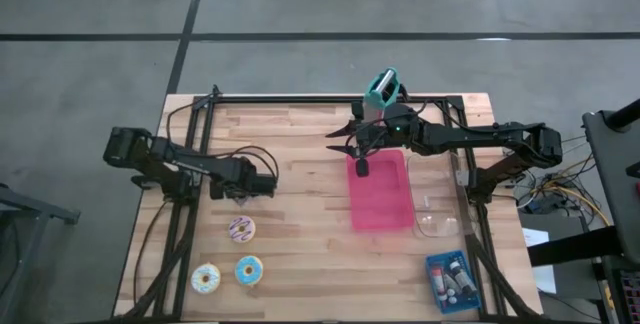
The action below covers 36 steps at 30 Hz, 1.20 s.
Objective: Pick & Place Food Item
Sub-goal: Put the popcorn bag into the pink bin
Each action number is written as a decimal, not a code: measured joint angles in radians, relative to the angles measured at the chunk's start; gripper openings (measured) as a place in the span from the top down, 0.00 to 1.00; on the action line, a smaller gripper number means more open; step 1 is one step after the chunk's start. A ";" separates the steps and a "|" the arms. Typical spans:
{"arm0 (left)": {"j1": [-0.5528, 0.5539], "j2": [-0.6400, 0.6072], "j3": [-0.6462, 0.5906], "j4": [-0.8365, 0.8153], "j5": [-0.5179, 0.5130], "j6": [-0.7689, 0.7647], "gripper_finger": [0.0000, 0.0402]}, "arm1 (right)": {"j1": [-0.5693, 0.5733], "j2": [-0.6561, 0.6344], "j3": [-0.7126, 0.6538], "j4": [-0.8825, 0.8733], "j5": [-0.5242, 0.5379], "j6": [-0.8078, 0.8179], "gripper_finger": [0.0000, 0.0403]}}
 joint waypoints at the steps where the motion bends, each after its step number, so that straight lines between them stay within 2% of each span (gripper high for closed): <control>1: 0.000 0.000 0.000 0.000 0.000 0.000 0.65 | 0.000 0.000 0.000 0.000 0.000 0.000 0.70; 26: 0.000 0.001 0.000 0.010 -0.028 0.031 0.98 | 0.000 0.000 0.000 0.000 0.000 0.000 0.70; 36: 0.000 0.002 0.003 0.017 -0.052 0.040 0.99 | 0.000 0.000 0.000 0.000 0.000 0.000 0.70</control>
